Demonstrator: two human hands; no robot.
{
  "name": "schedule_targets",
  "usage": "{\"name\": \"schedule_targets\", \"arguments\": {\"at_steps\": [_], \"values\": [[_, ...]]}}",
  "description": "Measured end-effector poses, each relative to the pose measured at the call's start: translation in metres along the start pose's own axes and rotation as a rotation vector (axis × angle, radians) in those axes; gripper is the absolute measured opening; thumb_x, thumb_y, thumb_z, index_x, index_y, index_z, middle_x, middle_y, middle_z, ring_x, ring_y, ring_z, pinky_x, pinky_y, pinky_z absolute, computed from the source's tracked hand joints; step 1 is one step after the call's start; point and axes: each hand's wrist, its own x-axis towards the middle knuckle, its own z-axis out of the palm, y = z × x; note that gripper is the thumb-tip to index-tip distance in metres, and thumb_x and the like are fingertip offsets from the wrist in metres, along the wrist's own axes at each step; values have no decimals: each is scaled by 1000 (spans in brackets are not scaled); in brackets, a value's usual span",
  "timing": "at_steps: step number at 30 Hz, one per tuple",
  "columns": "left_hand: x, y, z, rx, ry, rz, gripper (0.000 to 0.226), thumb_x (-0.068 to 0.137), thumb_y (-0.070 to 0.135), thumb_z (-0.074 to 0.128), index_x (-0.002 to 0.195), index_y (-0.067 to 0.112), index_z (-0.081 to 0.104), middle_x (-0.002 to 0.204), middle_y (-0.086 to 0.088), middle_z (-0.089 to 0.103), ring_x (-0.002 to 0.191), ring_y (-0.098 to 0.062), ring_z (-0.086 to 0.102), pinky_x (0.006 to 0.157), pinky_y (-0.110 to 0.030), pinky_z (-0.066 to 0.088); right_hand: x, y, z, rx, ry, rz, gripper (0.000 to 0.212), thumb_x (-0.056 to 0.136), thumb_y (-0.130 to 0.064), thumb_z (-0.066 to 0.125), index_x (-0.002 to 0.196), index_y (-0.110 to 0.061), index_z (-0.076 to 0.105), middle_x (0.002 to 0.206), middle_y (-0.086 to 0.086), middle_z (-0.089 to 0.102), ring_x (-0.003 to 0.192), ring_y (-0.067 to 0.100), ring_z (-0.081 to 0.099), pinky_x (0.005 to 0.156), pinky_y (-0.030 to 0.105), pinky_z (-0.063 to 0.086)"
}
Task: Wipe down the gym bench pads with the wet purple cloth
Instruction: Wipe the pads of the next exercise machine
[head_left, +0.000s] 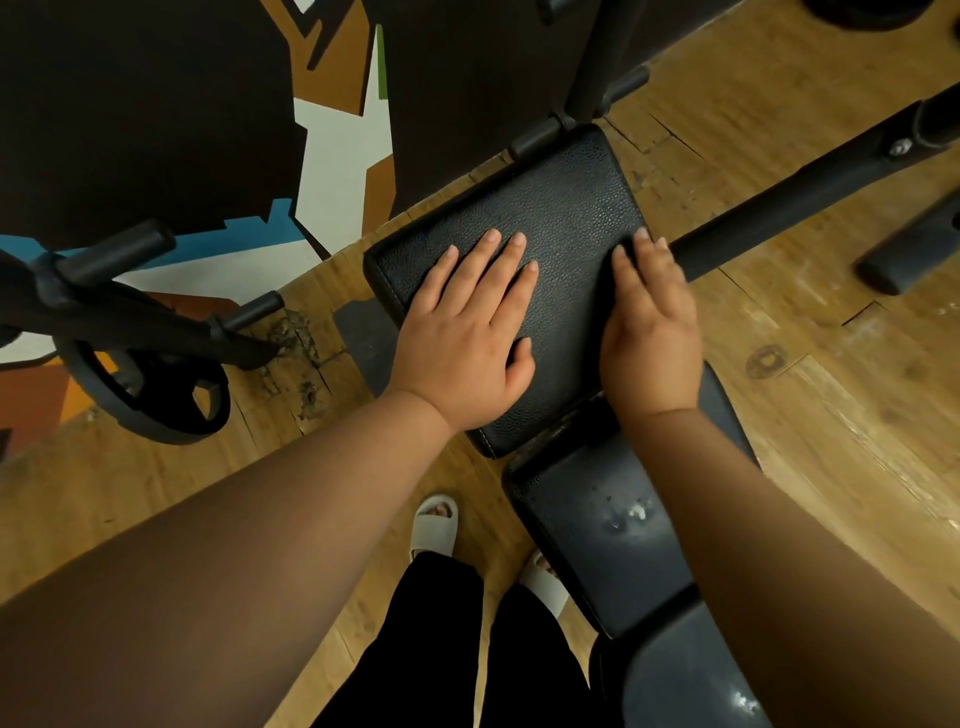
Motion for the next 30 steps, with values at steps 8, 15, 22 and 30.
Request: {"name": "schedule_targets", "arguments": {"at_steps": [8, 15, 22, 30], "values": [[1, 2, -2, 17, -7, 1, 62, 87, 35, 48, 144, 10, 44, 154, -11, 35, 144, -29, 28, 118, -46, 17, 1, 6, -3, 27, -71, -48, 38, 99, -2, 35, 128, 5, 57, 136, 25, 52, 128, 41, 48, 107, 49, 41], [3, 2, -4, 69, -68, 4, 67, 90, 41, 44, 149, 11, 35, 158, -14, 26, 146, -30, 23, 118, -46, 16, -25, -2, -3, 34, -22, 50, 42, 92, 6, 40, 132, 3, 54, 141, 24, 48, 133, 39, 42, 117, 30, 23], [26, 6, -5, 39, -57, 18, 66, 88, 40, 44, 145, 7, 40, 150, -19, 37, 142, -35, 29, 118, -44, 12, 27, 10, 4, 50, -34, 122, 39, 92, 5, 45, 128, 5, 58, 137, 25, 51, 130, 40, 47, 108, 44, 39], [71, 14, 4, 70, -71, -5, 67, 96, 42, 34, 152, 7, 23, 159, -16, 18, 148, -31, 12, 120, -44, 5, 4, 12, -8, 99, -106, 96, 43, 99, -11, 49, 141, -3, 44, 146, 18, 43, 138, 31, 38, 115, 39, 31]]}}
